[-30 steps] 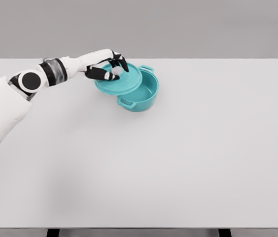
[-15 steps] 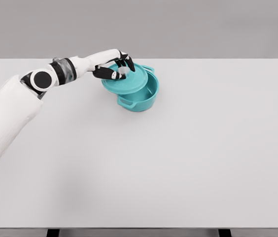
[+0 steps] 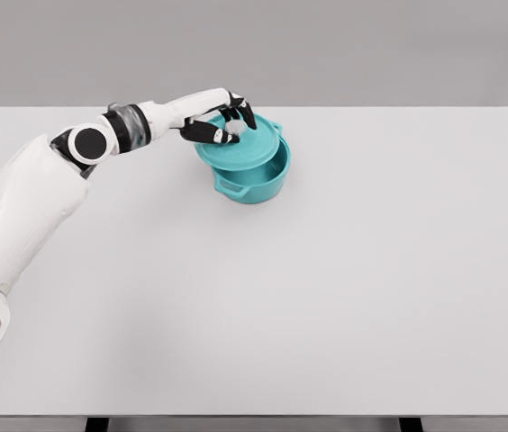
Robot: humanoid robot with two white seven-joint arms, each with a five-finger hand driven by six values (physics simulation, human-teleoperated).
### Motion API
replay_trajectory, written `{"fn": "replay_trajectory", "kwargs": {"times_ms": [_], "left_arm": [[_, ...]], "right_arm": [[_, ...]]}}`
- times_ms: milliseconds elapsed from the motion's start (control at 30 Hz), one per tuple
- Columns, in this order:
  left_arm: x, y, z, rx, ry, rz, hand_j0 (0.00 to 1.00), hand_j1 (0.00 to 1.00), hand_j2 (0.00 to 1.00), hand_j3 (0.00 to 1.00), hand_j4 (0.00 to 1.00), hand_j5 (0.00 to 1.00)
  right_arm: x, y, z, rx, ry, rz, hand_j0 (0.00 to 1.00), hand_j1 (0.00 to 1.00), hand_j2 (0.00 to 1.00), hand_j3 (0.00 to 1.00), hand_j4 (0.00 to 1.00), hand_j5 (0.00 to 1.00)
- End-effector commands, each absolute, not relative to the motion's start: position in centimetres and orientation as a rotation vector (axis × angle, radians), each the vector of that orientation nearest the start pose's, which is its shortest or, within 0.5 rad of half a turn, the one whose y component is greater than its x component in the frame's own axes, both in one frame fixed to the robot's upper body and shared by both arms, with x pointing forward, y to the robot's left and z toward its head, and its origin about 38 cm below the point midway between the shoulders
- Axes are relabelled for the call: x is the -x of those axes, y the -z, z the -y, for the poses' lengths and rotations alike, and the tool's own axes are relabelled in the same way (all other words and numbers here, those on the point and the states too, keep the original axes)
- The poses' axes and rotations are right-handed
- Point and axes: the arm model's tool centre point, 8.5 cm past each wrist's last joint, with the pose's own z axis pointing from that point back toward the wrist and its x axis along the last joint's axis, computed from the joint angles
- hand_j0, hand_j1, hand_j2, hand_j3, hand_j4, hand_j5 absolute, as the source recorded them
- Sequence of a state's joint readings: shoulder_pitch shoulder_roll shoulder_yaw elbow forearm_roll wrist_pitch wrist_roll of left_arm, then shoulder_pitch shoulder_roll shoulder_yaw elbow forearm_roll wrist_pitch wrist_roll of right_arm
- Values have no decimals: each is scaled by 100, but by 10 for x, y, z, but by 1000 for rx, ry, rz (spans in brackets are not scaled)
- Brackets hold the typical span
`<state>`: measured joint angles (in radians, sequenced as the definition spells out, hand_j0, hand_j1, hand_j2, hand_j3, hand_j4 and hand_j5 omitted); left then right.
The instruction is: Cover the pot with left arm
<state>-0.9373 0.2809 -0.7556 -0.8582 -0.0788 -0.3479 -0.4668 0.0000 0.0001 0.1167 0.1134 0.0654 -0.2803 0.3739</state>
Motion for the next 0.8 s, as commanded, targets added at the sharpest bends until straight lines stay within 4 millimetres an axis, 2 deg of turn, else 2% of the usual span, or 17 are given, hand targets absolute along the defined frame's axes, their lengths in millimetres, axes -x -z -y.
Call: {"fn": "replay_trajectory", "kwargs": {"times_ms": [0,167,767], "left_arm": [[-549,-194,-160,-23,1464,1549,49,49,49,49,49,49],[-547,-193,-154,-14,1471,1550,49,49,49,49,49,49],[-543,-187,-152,2,1477,1552,49,49,49,49,49,49]], "right_arm": [[16,253,240,-308,-215,121,100,100,100,100,100,100],[16,253,240,-308,-215,121,100,100,100,100,100,100],[16,253,240,-308,-215,121,100,100,100,100,100,100]]}}
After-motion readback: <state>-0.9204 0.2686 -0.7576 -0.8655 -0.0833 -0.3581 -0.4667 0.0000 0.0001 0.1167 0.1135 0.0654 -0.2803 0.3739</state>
